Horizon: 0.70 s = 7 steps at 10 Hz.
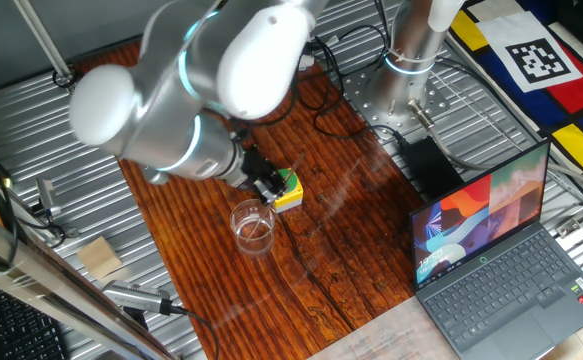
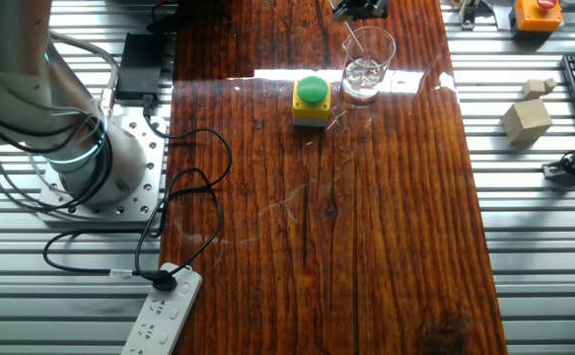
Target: Stir the beaker with a glass rod
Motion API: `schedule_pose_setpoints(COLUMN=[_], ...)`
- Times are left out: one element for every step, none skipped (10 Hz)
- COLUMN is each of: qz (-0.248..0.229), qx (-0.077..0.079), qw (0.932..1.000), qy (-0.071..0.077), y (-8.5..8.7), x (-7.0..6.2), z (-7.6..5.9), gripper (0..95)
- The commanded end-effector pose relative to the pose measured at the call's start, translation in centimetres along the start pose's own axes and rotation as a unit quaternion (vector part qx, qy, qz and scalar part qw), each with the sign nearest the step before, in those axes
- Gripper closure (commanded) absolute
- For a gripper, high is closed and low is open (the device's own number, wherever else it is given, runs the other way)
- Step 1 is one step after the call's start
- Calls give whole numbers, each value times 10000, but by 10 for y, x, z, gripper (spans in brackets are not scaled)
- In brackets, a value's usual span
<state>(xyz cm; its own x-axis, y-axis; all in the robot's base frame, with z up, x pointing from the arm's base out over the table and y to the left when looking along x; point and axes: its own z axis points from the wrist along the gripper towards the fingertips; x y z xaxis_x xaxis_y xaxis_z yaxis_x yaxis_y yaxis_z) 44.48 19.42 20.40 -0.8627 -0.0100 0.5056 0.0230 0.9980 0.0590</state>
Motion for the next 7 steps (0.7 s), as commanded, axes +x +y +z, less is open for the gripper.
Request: schedule_pose_setpoints(qz=[-4, -8, -14, -6, 2, 1, 1], qx=[2, 0, 0, 0, 1, 3, 4], qw=[10000, 10000, 10000, 10000, 10000, 10000, 10000], qy=[-19, -22, -31, -31, -34, -46, -60], y=[0, 1, 1, 1, 1, 1, 1], x=[1, 1, 2, 2, 3, 5, 6], z=[1, 1, 2, 2, 4, 5, 7], gripper=[950, 950, 950, 950, 950, 950, 950])
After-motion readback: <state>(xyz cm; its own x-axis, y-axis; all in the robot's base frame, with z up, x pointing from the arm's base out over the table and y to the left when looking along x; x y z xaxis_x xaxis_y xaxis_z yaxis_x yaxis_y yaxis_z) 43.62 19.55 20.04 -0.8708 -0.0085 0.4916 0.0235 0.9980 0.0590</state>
